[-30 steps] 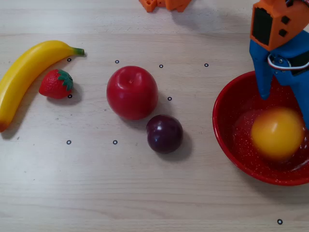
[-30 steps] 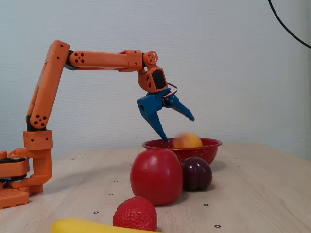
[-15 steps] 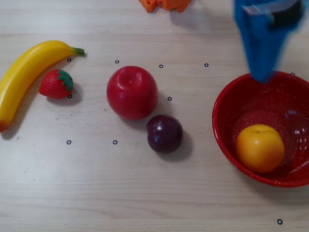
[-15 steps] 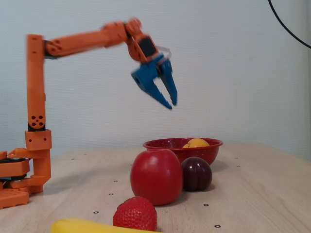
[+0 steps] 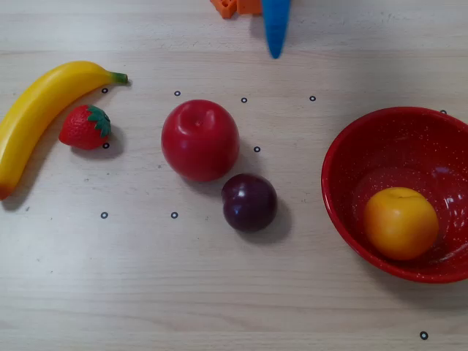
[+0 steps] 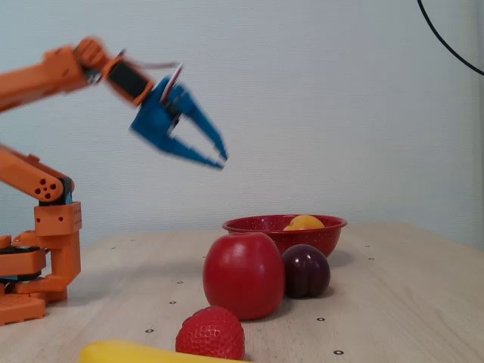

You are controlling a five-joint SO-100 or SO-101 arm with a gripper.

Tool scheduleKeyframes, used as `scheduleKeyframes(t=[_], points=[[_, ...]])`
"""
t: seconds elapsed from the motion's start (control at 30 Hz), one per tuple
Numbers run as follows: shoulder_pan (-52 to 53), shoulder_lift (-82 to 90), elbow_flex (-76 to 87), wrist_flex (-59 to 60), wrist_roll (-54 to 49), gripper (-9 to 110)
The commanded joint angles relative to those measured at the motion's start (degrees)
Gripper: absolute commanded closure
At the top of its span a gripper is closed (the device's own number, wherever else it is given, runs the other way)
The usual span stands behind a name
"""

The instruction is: Put the peach in the red bowl.

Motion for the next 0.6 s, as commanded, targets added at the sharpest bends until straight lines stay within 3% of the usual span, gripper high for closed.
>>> scheduleKeyframes(t=[0.0, 0.2, 0.33, 0.57], points=[[-2.5, 11.3, 9.1, -5.2, -1.5, 101], [-5.3, 26.0, 31.0, -9.2, -1.4, 101], [-8.3, 31.1, 47.9, -22.7, 0.0, 101], [-8.3, 36.6, 48.3, -6.2, -3.4, 101]])
